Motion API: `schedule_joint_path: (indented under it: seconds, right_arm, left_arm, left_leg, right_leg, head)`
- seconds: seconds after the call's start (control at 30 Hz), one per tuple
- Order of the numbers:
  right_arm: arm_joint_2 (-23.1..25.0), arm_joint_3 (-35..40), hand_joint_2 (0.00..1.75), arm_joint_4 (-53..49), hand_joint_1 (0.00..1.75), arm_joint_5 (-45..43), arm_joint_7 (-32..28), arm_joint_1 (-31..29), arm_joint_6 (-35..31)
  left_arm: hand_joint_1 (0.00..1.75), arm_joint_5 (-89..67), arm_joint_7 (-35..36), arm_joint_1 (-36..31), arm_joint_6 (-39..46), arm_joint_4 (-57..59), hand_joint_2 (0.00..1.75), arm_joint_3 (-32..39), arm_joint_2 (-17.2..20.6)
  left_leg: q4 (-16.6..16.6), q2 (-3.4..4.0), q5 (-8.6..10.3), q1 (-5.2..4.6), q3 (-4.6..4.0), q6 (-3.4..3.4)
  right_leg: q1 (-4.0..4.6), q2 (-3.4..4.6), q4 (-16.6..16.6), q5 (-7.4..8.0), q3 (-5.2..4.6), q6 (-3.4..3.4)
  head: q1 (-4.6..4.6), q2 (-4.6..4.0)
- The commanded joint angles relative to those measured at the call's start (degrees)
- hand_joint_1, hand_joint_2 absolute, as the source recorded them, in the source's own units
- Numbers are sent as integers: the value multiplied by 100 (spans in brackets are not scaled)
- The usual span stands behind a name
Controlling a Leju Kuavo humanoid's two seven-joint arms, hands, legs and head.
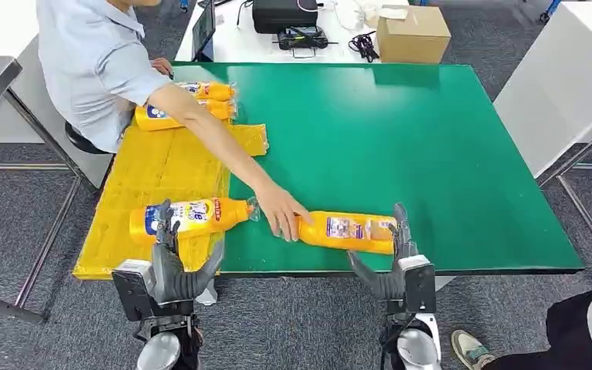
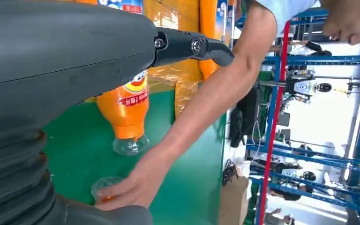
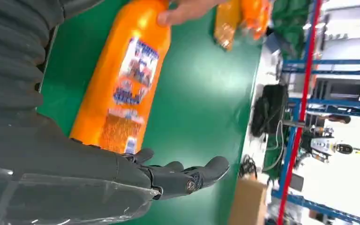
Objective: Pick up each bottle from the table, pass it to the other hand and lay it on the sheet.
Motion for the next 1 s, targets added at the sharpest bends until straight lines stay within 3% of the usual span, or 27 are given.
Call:
schedule_joint_path:
  seconds: [0.03, 0.17, 0.53, 0.7, 0.83, 1.0]
  right_arm:
    - [-406, 556, 175, 580, 0, 1584, 103, -350, -914]
    - [-588, 962, 175, 938, 0, 2468, 221, -748, -1500]
    - [-634, 1019, 175, 943, 0, 2489, 265, -797, -1523]
    - [-690, 1346, 175, 1236, 0, 2484, 328, -1495, -1443]
    - [-840, 1696, 175, 1731, 0, 3093, 889, -1876, -1504]
    - [-954, 1730, 175, 2493, 0, 3194, 1199, -2084, -1200]
  left_arm:
    - [0, -179, 58, -117, 14, 154, 175, -256, 138]
    - [0, -91, 71, -240, 6, 197, 175, -335, 124]
    - [0, -47, 87, -269, 19, 206, 175, -341, 124]
    - [0, 194, 173, -524, 27, 318, 175, -449, 87]
    - [0, 355, 464, -604, 88, 481, 175, -484, 77]
    - [0, 520, 1062, -640, -16, 730, 175, -405, 82]
  left_leg:
    - [-5, 10, -4, 3, 15, -6]
    - [-7, 17, -4, 4, 21, -7]
    - [-7, 7, -7, 3, 29, -8]
    - [-2, 22, -5, 2, 21, -8]
    - [-4, 15, -2, 3, 24, -9]
    - [-8, 10, 1, 4, 30, -7]
  right_leg:
    - [4, 9, -7, 0, 14, -8]
    - [5, 15, -8, 1, 17, -11]
    - [4, 4, -8, -4, 28, -11]
    - [3, 20, -1, 2, 15, -11]
    - [4, 12, -5, 2, 21, -13]
    - [5, 5, -10, 11, 26, -24]
  head:
    - [0, 0]
    - [0, 0]
    - [0, 0]
    - [2, 0]
    - [0, 0]
    - [0, 0]
